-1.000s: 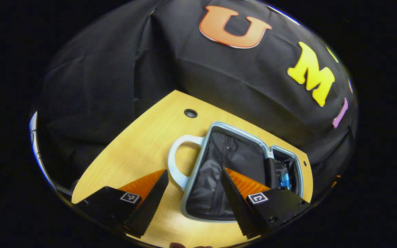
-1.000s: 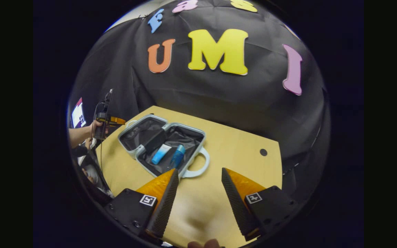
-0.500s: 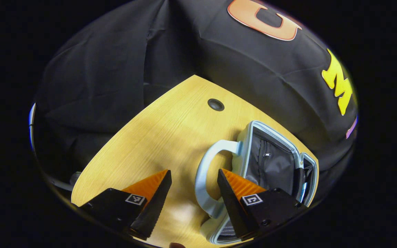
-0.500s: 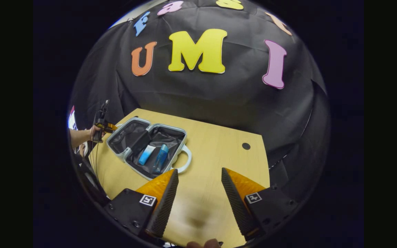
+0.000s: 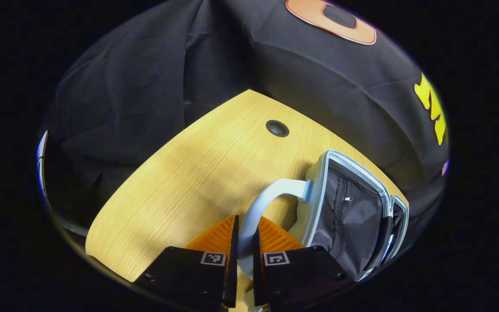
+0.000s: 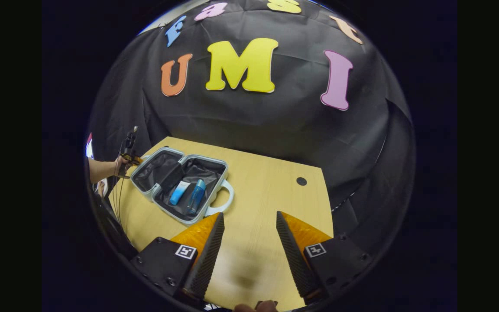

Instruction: First open the suitcase, pack the skin care products into it, and then close the suitcase.

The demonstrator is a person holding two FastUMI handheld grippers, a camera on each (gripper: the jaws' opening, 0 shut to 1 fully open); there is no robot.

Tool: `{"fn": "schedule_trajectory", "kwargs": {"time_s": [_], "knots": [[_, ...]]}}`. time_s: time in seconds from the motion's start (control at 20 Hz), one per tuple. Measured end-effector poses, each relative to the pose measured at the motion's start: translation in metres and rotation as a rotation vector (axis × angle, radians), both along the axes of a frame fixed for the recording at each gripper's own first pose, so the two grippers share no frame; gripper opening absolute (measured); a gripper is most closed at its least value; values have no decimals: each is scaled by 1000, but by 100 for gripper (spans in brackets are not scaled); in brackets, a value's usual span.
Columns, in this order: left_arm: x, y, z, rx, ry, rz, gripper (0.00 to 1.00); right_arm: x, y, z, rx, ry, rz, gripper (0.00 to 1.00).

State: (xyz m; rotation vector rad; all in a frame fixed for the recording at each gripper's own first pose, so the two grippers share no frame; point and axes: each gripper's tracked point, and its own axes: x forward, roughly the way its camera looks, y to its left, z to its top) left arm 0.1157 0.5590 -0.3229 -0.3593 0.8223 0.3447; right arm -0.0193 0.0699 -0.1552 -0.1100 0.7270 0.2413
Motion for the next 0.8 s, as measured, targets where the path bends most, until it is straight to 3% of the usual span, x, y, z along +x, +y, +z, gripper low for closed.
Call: {"fn": "schedule_trajectory", "kwargs": {"time_s": [0.2,0.35,0.55,0.8], "knots": [[-1,-1,52,117,-48,34,11,-1,-7,4,24,-45,-17,73],[1,-22,116,169,-132,48,11,-1,-19,12,78,-89,-87,73],[3,-81,198,236,-246,0,11,-5,-43,13,136,-110,-153,73],[11,-193,263,282,-362,-119,10,-10,-84,25,141,-170,-194,73]]}}
